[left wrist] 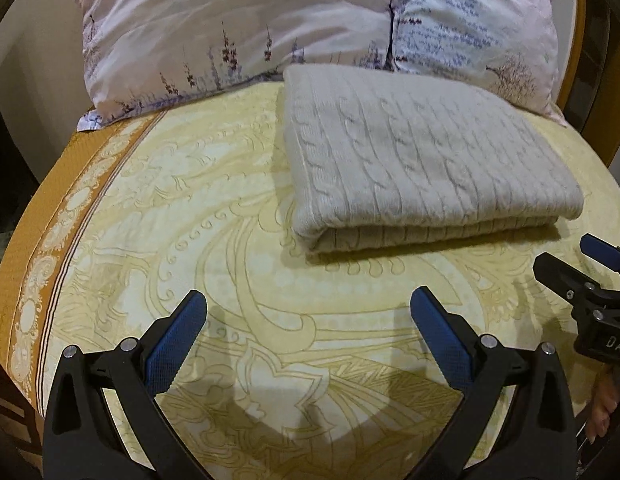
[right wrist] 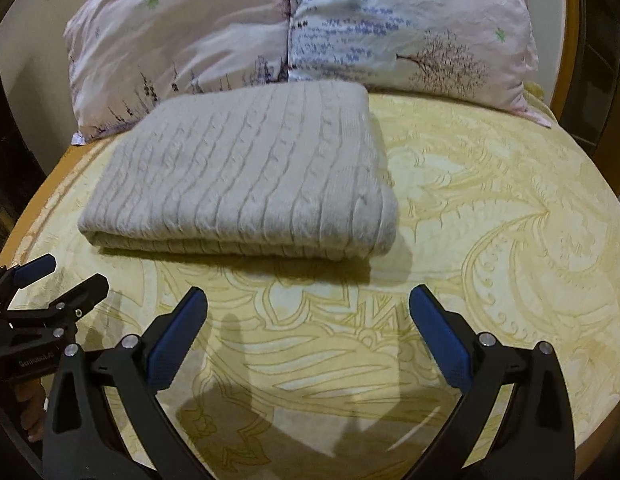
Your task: Fold small clothes
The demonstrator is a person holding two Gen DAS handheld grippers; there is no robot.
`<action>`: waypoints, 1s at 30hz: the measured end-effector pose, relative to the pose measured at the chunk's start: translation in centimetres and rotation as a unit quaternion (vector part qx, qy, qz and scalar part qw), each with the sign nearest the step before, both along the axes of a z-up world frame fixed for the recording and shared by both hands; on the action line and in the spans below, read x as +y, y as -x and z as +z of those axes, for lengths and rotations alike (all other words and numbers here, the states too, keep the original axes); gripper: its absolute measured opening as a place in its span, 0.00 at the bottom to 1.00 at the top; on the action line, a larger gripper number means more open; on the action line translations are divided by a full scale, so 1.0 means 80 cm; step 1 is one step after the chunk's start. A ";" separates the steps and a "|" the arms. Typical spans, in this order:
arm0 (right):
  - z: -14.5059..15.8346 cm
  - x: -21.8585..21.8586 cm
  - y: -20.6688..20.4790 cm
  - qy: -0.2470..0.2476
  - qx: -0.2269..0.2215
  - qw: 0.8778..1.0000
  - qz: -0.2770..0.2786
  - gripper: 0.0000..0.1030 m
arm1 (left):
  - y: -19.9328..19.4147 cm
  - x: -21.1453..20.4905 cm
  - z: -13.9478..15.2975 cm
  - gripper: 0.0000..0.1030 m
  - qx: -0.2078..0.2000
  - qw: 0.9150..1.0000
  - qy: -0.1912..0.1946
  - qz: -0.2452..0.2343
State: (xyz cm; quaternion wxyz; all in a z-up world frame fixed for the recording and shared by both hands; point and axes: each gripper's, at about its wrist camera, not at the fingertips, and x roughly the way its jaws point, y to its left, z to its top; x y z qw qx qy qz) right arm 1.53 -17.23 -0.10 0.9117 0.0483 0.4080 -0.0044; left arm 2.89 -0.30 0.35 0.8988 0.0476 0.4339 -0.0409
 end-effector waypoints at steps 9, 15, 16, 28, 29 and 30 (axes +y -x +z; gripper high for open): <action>-0.003 0.006 -0.005 0.015 0.014 1.000 -0.003 0.98 | -0.004 0.001 -0.008 0.99 0.013 1.000 0.013 0.005; -0.005 0.012 -0.008 0.039 0.022 0.999 -0.009 0.98 | -0.008 0.001 -0.008 0.99 0.009 1.000 0.014 -0.001; -0.005 0.012 -0.007 0.039 0.022 0.999 -0.010 0.98 | -0.009 0.001 -0.008 0.99 0.008 1.000 0.014 -0.002; -0.005 0.011 -0.006 0.041 0.019 0.999 -0.014 0.98 | -0.008 0.000 -0.009 0.99 -0.001 1.000 0.014 0.000; -0.005 0.011 -0.006 0.041 0.019 0.999 -0.014 0.98 | -0.008 0.000 -0.009 0.99 -0.001 1.000 0.014 0.000; -0.005 0.011 -0.006 0.041 0.019 0.999 -0.013 0.98 | -0.008 0.000 -0.008 0.99 -0.002 1.000 0.014 0.000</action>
